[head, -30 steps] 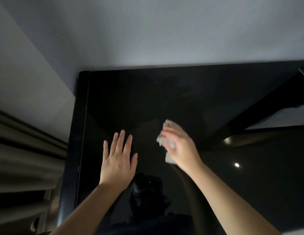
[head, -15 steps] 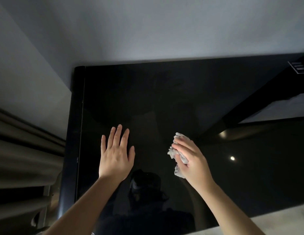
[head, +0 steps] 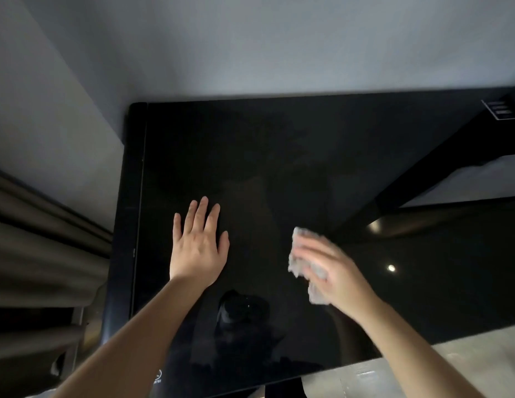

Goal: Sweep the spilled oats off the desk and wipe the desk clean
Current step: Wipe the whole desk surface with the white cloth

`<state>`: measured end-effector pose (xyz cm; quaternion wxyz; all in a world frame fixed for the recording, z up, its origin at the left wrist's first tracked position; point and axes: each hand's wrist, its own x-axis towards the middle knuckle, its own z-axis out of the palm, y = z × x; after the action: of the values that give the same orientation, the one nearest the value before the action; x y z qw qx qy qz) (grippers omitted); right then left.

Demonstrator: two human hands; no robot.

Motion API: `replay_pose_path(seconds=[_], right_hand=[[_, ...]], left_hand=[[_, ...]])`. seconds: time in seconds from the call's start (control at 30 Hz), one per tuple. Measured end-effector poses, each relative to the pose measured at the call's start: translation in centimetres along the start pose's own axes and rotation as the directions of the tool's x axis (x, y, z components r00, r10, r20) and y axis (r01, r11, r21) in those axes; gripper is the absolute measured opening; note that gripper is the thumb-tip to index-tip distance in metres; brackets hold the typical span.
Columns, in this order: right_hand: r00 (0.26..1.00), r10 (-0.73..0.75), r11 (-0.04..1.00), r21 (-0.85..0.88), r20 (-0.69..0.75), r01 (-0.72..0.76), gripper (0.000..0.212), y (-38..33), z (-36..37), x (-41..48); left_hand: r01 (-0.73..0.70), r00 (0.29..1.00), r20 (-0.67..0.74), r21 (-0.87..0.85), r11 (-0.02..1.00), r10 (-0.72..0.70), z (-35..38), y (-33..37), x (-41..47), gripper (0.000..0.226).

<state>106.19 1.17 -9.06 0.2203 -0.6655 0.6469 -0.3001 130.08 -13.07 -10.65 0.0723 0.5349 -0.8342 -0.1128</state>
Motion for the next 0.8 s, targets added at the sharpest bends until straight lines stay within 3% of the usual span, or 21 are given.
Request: replay_pose_path(seconds=[0.1,0.2,0.33,0.4,0.47,0.57,0.7,0.8], right_hand=[[0.978,0.156,0.987,-0.017,-0.141,-0.16,0.051,2.4,-1.3,5.6],[0.962,0.219,0.976,0.032,-0.164,-0.217,0.043,1.9,-0.4,5.7],[0.999,0.046,0.998,-0.034,-0.026,-0.046,0.047,-0.7,1.1,-3.3],[0.999,-0.016,0.999,-0.041,0.034,0.017,0.045,0.4,0.1,-2.8],[0.999,0.025,0.996,-0.081,-0.032,-0.028,0.041,2.0,-0.7,1.4],[0.985,0.115,0.993,0.0,-0.125,-0.116,0.039,2.2,-0.2,4.6],[0.996,-0.074,0.993,0.1,0.049,0.068,0.049,-0.9,2.0,-5.0],[0.981,-0.152,0.987,0.071,0.123,0.144,0.052,-0.7,0.4,-8.7]], left_hand=[[-0.004,1.0,-0.003,0.001,1.0,0.004,0.1,0.0,0.0,0.059],[-0.005,1.0,-0.016,0.004,1.0,0.005,0.0,0.0,-0.1,0.056],[-0.031,0.997,-0.069,-0.012,0.999,0.03,-0.4,0.7,-2.2,0.047],[-0.041,0.995,-0.089,-0.049,0.998,0.036,-0.4,1.6,-4.8,0.047],[-0.039,0.997,-0.073,-0.043,0.998,0.036,-0.2,2.6,-7.3,0.052],[0.021,0.999,-0.049,-0.015,1.0,-0.022,0.6,3.4,-10.5,0.057],[0.096,0.995,-0.035,-0.007,0.995,-0.097,1.3,5.2,-13.7,0.058],[0.12,0.992,-0.034,0.008,0.993,-0.12,1.7,5.9,-14.4,0.057]])
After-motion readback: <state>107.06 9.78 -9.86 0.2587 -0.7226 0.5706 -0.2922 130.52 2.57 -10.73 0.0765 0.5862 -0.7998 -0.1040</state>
